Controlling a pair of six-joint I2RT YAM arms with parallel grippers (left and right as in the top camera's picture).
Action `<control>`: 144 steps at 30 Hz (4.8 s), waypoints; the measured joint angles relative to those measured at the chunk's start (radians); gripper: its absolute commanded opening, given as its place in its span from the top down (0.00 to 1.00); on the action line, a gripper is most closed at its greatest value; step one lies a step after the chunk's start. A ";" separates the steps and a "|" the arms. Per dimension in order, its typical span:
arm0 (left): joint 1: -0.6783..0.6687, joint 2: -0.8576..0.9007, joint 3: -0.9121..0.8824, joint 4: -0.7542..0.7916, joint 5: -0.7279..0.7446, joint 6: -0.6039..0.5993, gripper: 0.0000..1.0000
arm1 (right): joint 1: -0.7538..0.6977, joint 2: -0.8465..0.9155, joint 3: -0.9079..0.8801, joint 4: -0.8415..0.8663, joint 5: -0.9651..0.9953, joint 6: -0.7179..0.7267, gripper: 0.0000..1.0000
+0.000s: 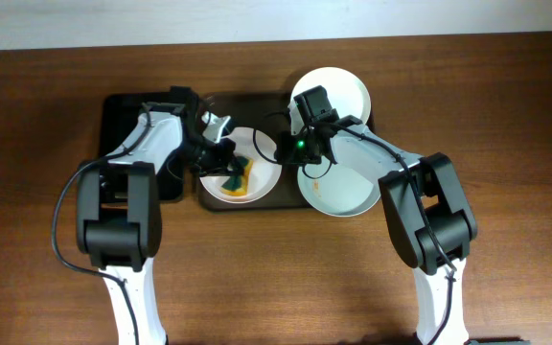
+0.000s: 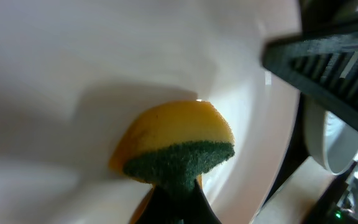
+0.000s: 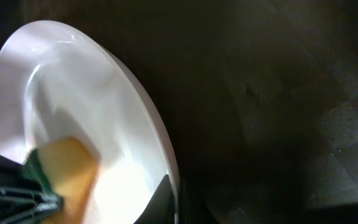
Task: Clean dirty plates on tray and stack at the side
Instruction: 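Scrub the pink plate surface with the sponge in the left gripper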
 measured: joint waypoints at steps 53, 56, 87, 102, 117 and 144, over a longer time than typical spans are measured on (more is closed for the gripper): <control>-0.161 0.083 0.210 -0.101 -0.183 0.007 0.99 | -0.013 0.000 0.000 -0.005 -0.008 0.060 0.96; -0.153 0.098 0.210 -0.055 -0.164 -0.027 0.99 | -0.017 0.000 0.000 -0.002 0.000 0.063 0.96; -0.057 0.087 0.257 -0.256 -0.489 -0.005 0.99 | 0.000 0.000 0.000 -0.010 -0.031 0.039 0.96; -0.034 0.088 0.238 -0.188 -0.331 0.265 0.99 | -0.010 0.000 0.000 -0.011 -0.018 0.037 0.96; -0.083 0.085 0.243 0.036 -0.602 -0.167 0.99 | -0.010 0.000 0.000 0.003 -0.001 0.077 0.96; -0.084 0.150 0.219 0.130 0.010 -0.218 0.99 | -0.013 0.000 0.000 -0.002 -0.005 0.071 0.96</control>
